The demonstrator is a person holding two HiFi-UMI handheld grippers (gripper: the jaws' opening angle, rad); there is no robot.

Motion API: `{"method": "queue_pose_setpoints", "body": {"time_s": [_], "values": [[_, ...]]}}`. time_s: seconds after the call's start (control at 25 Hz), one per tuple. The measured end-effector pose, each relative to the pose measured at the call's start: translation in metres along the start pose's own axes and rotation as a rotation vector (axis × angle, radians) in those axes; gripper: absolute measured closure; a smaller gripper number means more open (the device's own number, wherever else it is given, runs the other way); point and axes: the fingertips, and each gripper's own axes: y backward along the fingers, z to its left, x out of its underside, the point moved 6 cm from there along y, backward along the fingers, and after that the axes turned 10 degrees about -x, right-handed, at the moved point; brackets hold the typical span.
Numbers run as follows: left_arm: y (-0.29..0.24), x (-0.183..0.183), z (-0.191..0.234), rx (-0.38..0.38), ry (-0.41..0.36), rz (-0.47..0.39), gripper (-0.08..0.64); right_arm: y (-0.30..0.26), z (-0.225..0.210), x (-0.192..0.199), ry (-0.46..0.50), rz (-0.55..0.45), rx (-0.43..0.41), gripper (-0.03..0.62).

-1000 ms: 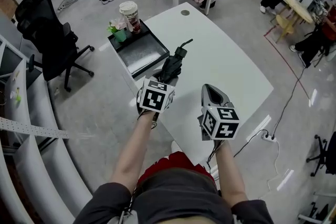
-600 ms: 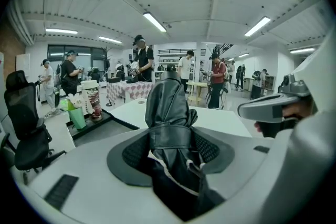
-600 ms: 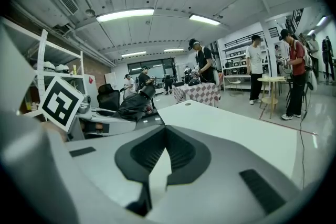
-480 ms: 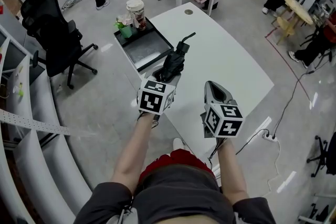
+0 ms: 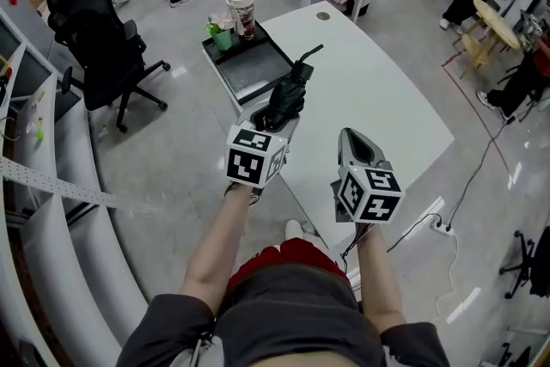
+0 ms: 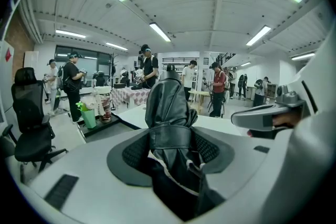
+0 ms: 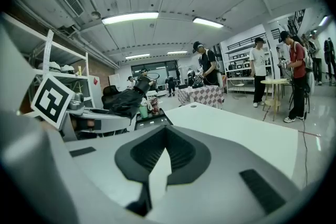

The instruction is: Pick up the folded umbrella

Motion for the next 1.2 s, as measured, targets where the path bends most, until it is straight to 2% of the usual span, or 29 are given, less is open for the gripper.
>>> {"method": "queue_pose_setpoints", "body": {"time_s": [0.52, 1.2], "values": [[0.059, 0.0, 0.01, -0.041, 0.04, -0.072, 0.342, 0.01, 0.038, 0.002, 0.022, -0.013, -0.05, 0.574], [0.111, 0.007, 0.017, -0.088, 0.102, -0.146, 0.342, 0.023, 0.056, 0.002, 0.047, -0.034, -0.086, 0.574]]}}
